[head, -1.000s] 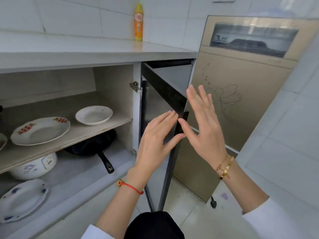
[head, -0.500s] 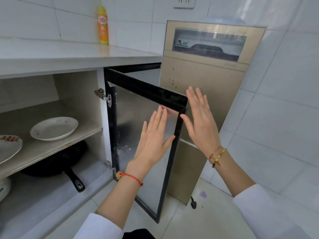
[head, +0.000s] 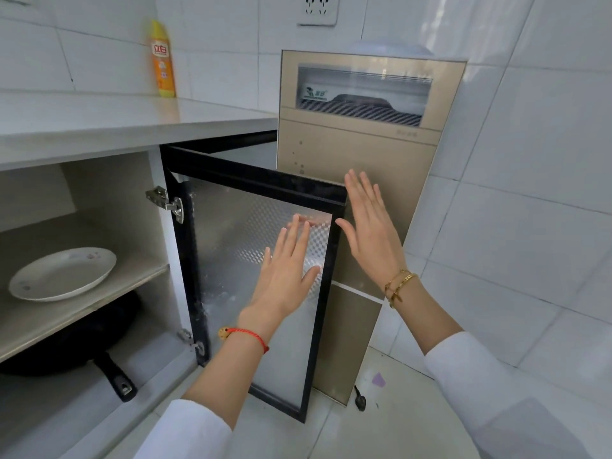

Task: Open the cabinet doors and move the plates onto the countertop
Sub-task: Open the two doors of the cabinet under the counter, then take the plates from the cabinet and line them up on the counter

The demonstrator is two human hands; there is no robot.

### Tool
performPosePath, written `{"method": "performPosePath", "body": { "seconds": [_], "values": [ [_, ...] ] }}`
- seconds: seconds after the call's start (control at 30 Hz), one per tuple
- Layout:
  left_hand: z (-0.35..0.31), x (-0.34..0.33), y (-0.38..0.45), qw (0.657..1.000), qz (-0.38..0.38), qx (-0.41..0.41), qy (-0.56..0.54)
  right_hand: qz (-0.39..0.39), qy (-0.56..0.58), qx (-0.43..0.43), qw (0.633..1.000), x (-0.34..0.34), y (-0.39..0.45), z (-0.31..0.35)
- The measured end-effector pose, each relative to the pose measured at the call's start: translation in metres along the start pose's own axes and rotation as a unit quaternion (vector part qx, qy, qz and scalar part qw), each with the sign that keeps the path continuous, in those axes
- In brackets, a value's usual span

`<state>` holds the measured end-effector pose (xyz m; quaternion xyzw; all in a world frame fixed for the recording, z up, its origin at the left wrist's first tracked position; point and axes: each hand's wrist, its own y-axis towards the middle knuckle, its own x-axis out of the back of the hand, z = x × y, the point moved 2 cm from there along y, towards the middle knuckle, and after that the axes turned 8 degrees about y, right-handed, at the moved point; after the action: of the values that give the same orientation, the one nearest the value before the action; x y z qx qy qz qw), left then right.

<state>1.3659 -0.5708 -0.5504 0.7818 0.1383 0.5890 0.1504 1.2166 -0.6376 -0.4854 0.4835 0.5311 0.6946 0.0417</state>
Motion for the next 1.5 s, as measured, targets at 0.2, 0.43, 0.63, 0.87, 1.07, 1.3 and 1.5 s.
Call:
{"method": "performPosePath", "body": {
  "seconds": [0.2, 0.43, 0.63, 0.87, 1.07, 1.3, 1.5],
  "values": [
    [0.008, 0.011, -0.008, 1.0, -0.002, -0.005, 0.015, 0.004, 0.047, 0.003, 0.999, 0.014, -0.002, 0.013],
    [0.036, 0.049, -0.037, 0.998, -0.05, 0.019, 0.029, -0.001, 0.123, 0.037, 0.992, 0.037, 0.004, 0.054],
    [0.066, 0.1, -0.083, 0.991, -0.098, 0.064, 0.064, 0.028, 0.224, 0.062, 0.972, 0.035, 0.013, 0.11],
    [0.116, 0.156, -0.171, 0.966, -0.142, 0.17, 0.133, 0.074, 0.329, 0.099, 0.936, 0.012, 0.02, 0.191],
    [0.149, 0.197, -0.257, 0.925, -0.165, 0.279, 0.2, 0.14, 0.417, 0.131, 0.888, -0.014, 0.014, 0.266],
    [0.175, 0.227, -0.351, 0.867, -0.161, 0.398, 0.251, 0.221, 0.496, 0.157, 0.825, -0.045, -0.001, 0.351],
    [0.203, 0.24, -0.4, 0.829, -0.162, 0.465, 0.265, 0.253, 0.523, 0.172, 0.795, -0.072, -0.018, 0.414]
  ]
}}
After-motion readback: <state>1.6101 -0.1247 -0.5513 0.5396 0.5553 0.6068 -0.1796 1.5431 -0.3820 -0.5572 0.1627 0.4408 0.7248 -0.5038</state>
